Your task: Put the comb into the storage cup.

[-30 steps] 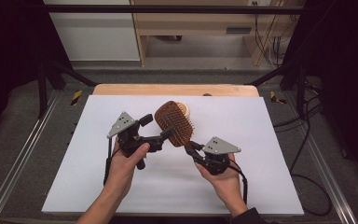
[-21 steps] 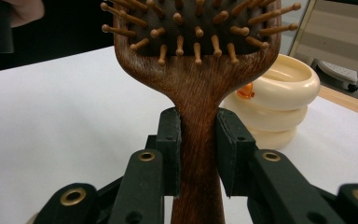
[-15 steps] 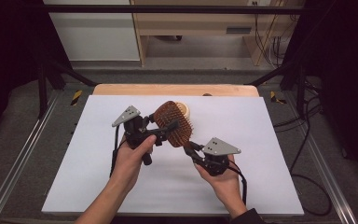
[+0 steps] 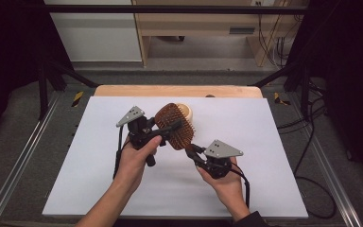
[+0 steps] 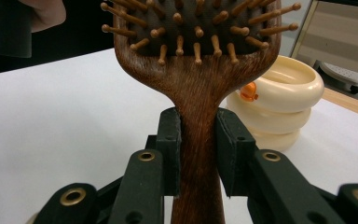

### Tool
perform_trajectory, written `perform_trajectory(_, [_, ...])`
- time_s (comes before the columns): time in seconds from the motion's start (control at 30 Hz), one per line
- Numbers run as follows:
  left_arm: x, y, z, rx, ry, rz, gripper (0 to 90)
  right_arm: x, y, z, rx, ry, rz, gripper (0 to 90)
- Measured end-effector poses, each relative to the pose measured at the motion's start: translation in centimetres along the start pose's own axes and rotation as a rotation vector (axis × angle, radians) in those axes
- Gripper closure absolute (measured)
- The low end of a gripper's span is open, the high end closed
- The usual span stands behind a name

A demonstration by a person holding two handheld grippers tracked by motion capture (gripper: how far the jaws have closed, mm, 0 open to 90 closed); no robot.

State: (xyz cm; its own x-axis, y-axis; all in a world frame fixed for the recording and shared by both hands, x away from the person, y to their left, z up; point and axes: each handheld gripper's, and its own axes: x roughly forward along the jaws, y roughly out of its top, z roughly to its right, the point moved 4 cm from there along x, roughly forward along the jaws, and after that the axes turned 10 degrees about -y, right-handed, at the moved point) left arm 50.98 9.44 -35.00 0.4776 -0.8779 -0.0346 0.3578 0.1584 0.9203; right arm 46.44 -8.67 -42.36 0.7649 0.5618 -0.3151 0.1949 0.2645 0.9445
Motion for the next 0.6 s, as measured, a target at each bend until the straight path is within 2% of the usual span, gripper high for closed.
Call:
perform_trajectory(0.27, [-0.24, 0.17, -0.16, -0.055, -0.006, 0.014, 35.3, 0.02, -0.04, -0.02, 0.004, 0.002, 0.004, 73.1])
perform_trajectory(0.6, [-0.08, -0.04, -0.38, -0.110, 0.012, 0.022, 45.0, 0.25, -0.37, 0.01, 0.015, 0.004, -0.010, 73.1])
